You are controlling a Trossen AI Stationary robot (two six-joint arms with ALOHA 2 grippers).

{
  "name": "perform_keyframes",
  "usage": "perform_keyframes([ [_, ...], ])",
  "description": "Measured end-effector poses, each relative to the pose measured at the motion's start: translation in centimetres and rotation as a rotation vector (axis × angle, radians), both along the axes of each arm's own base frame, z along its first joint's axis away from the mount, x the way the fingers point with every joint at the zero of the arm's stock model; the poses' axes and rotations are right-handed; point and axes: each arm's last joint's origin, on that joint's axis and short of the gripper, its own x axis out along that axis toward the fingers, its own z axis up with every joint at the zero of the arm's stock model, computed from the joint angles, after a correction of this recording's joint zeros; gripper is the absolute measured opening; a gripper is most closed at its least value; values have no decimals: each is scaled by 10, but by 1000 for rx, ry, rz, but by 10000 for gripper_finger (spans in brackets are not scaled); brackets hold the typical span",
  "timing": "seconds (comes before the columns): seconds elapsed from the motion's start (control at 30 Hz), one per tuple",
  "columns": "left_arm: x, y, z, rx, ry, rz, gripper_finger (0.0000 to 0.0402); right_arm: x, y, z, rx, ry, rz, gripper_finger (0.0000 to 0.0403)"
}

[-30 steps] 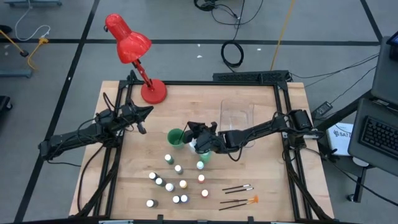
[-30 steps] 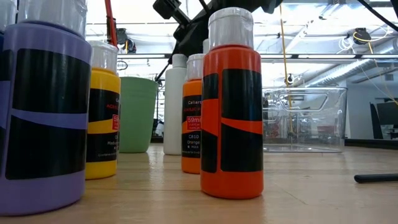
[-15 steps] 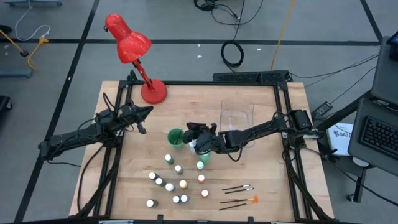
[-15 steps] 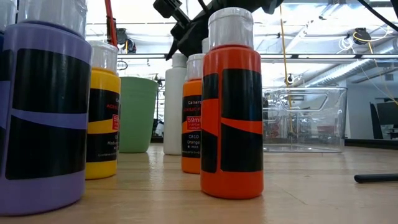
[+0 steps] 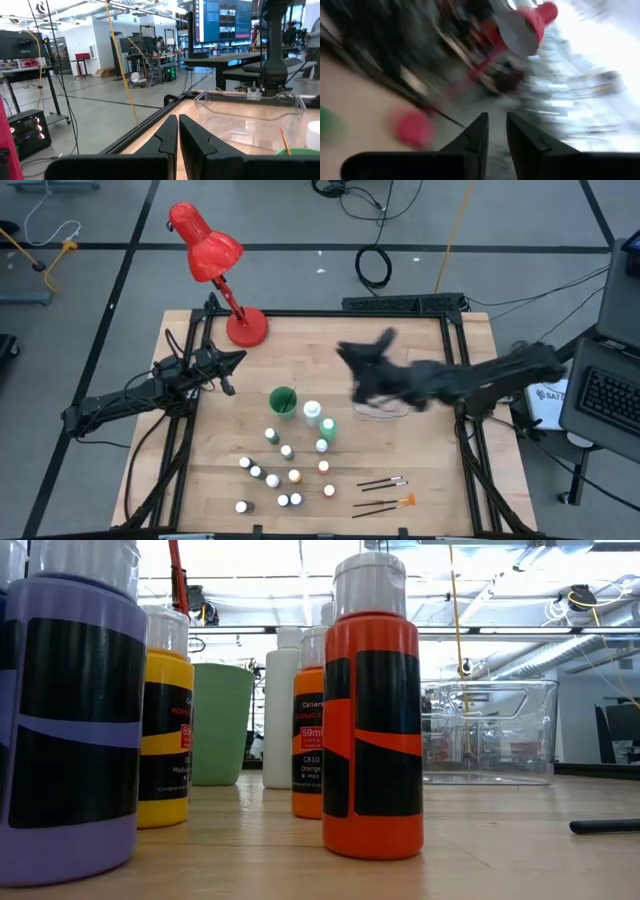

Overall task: Pick & Place Paint Supplies
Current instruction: Put the top gold paintbrush into the green cup

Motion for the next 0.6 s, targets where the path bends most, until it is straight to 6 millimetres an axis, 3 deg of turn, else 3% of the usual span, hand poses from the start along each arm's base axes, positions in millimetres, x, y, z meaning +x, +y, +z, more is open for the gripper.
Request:
perform_keyframes([
  [0.1, 0, 0, -1, 14, 23, 2, 21, -41, -1, 9, 321, -38, 228, 43],
  [0.17, 0, 0, -2, 4, 28, 1, 21, -56, 1, -6, 421, 11, 334, 35],
  [0.37, 0, 0, -5, -26, 43, -1, 21, -68, 27, -100, 524, 52, 489, 4],
  [0.5, 0, 0, -5, -17, 50, -1, 21, -84, 36, -151, 605, -21, 744, 4],
  [0.6, 0, 0, -5, -20, 51, -2, 21, -100, 36, -190, 617, -74, 838, 1],
])
